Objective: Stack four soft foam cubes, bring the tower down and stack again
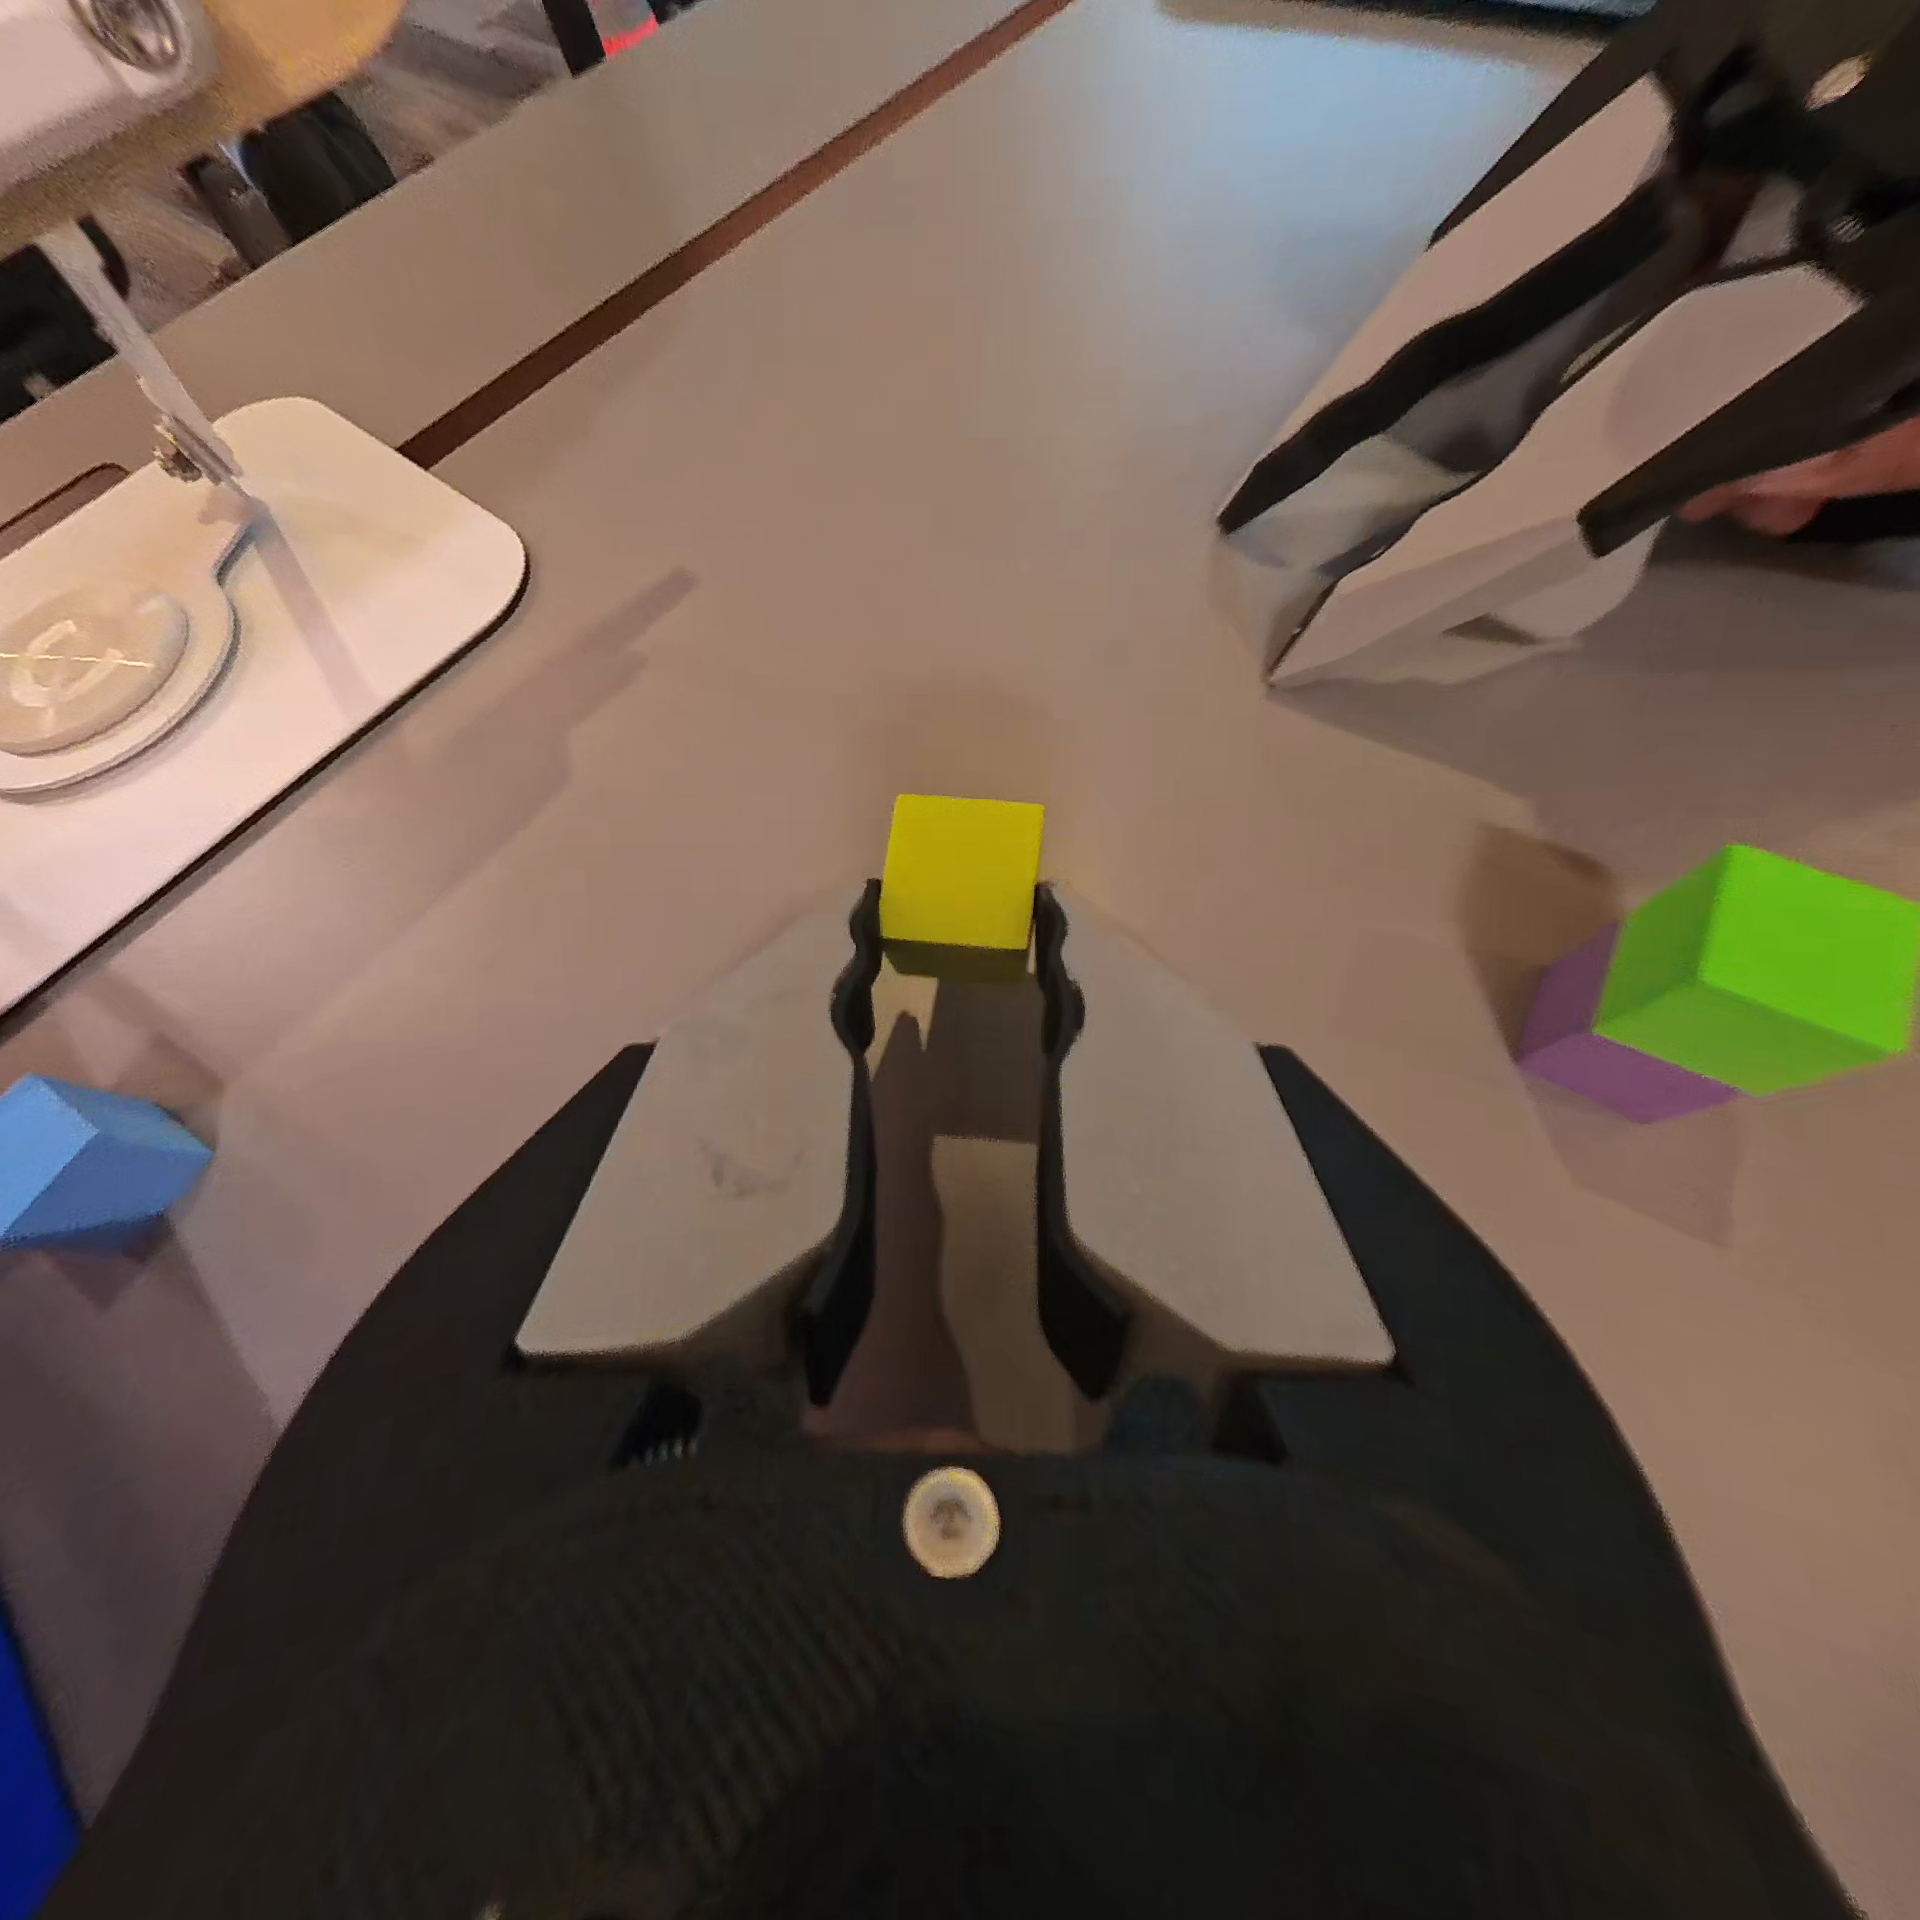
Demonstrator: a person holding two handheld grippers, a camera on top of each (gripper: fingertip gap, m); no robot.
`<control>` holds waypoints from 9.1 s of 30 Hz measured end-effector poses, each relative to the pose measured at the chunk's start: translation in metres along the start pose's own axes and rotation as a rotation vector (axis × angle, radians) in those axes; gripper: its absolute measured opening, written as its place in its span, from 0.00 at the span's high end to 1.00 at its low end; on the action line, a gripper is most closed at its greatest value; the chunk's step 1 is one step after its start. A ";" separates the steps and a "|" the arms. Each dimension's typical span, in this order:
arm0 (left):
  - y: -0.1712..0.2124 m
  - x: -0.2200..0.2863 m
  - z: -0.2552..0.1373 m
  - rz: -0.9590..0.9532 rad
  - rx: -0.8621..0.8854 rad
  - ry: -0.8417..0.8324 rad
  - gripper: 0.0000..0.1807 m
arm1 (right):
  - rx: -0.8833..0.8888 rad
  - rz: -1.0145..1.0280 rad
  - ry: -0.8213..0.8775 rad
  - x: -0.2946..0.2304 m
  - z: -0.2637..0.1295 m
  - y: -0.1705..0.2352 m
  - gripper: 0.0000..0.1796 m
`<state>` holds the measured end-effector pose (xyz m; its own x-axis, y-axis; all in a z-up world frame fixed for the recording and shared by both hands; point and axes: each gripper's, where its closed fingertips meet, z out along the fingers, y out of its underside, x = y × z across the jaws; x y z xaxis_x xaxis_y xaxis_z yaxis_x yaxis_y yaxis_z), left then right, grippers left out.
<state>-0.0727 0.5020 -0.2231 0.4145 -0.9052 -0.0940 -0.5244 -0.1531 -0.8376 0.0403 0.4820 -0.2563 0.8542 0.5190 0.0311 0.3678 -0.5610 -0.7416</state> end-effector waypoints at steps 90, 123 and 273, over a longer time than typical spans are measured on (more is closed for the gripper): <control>-0.016 0.125 -0.034 0.223 -0.093 0.296 0.85 | 0.000 -0.004 -0.010 -0.005 0.000 0.000 0.72; -0.044 -0.035 -0.076 -0.237 0.248 -0.187 0.63 | 0.000 -0.007 -0.013 -0.006 0.000 0.000 0.72; -0.052 0.121 -0.047 0.319 -0.207 0.362 0.85 | 0.005 -0.052 -0.015 -0.016 0.001 -0.003 0.67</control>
<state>-0.0297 0.3816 -0.1656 -0.0540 -0.9931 -0.1044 -0.7337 0.1104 -0.6704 0.0250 0.4761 -0.2554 0.8282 0.5573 0.0600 0.4100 -0.5293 -0.7428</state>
